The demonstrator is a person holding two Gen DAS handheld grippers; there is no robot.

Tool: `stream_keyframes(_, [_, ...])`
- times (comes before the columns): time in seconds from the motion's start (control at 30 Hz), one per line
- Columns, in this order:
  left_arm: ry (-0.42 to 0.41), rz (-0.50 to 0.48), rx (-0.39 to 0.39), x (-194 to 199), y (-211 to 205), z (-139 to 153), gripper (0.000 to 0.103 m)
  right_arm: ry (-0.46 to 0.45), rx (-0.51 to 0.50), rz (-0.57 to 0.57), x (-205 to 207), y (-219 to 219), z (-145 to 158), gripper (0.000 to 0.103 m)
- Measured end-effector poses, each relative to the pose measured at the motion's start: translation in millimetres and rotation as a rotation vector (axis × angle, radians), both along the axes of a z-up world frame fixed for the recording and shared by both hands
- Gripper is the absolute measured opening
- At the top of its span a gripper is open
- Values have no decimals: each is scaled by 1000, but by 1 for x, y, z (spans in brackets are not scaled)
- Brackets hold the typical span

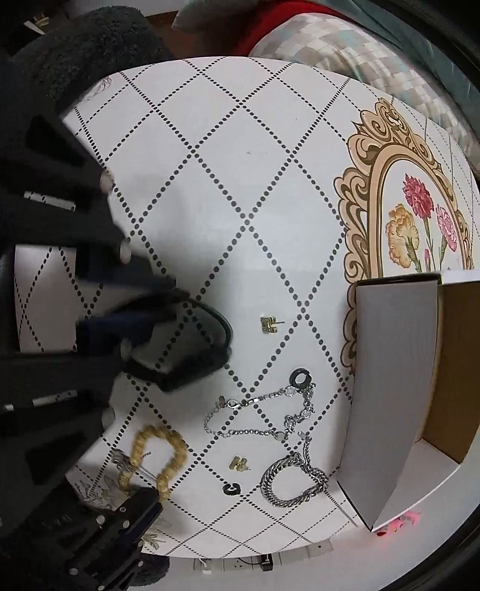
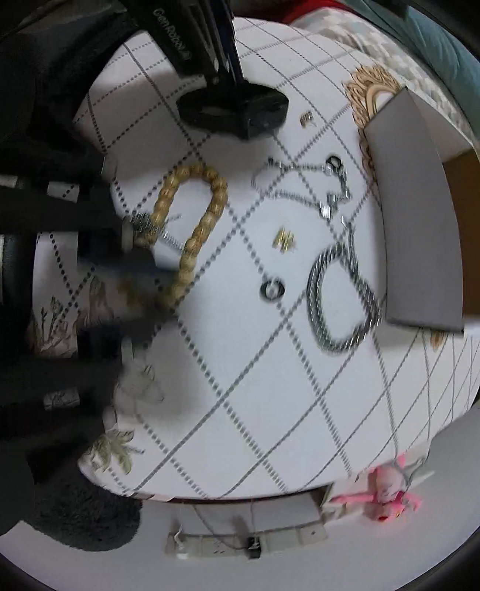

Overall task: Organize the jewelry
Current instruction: 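Grasp the black watch band with the left tool while the right tool grasps the wooden-bead bracelet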

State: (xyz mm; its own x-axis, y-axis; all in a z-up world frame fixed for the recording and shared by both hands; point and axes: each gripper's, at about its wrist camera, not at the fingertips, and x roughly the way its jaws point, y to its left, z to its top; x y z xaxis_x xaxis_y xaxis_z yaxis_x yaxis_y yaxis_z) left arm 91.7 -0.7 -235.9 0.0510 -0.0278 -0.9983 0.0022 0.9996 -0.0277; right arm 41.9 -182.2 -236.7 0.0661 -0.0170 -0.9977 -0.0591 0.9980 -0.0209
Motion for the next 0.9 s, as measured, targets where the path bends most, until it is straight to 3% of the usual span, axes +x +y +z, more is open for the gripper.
stream_keyframes(0.13, [-16, -5, -7, -12, 10, 4, 5, 17, 33, -28, -7, -10, -2, 10])
stream_keyframes(0.37, [-46, -20, 10, -34, 16, 13, 4, 17, -21, 9, 8, 5, 3, 10])
stream_keyframes(0.5, [-76, -26, 22, -43, 15, 27, 4, 7, 8, -19, 16, 3, 8, 9])
stream_keyframes(0.9, [-148, -39, -22, -72, 24, 87, 4, -101, 156, -59, 16, -3, 73, 9])
